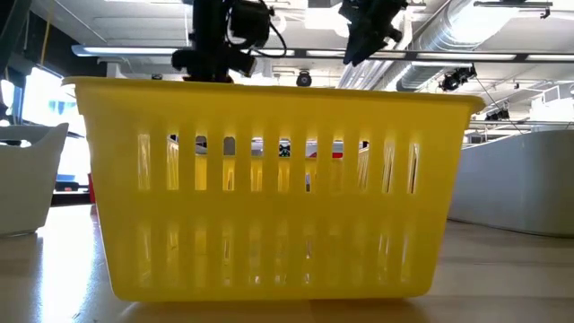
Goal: Stack baskets on shelf by color
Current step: Put the bottom right yellow bin on the shelf
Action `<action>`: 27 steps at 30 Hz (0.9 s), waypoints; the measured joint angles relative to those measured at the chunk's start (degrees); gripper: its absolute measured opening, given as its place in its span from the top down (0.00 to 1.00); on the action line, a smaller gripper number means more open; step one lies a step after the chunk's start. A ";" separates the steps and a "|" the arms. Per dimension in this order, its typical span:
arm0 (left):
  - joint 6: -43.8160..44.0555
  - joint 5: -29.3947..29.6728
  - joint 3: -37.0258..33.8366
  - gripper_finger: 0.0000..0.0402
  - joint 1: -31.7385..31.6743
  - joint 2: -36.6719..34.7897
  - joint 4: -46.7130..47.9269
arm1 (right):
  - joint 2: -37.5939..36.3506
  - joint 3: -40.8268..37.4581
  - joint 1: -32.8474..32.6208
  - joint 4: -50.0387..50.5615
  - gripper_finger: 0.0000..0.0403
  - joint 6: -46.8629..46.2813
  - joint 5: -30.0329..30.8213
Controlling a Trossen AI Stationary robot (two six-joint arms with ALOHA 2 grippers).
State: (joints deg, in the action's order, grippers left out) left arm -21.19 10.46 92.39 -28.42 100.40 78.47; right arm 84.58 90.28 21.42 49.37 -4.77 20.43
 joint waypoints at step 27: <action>10.47 -11.01 5.20 0.68 8.82 -19.81 1.02 | 0.21 0.00 -30.93 -7.08 0.66 -21.37 -22.16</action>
State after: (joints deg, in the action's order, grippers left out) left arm -10.72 -0.55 97.59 -19.60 80.59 79.49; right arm 84.79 90.28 -9.51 42.30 -26.14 -1.74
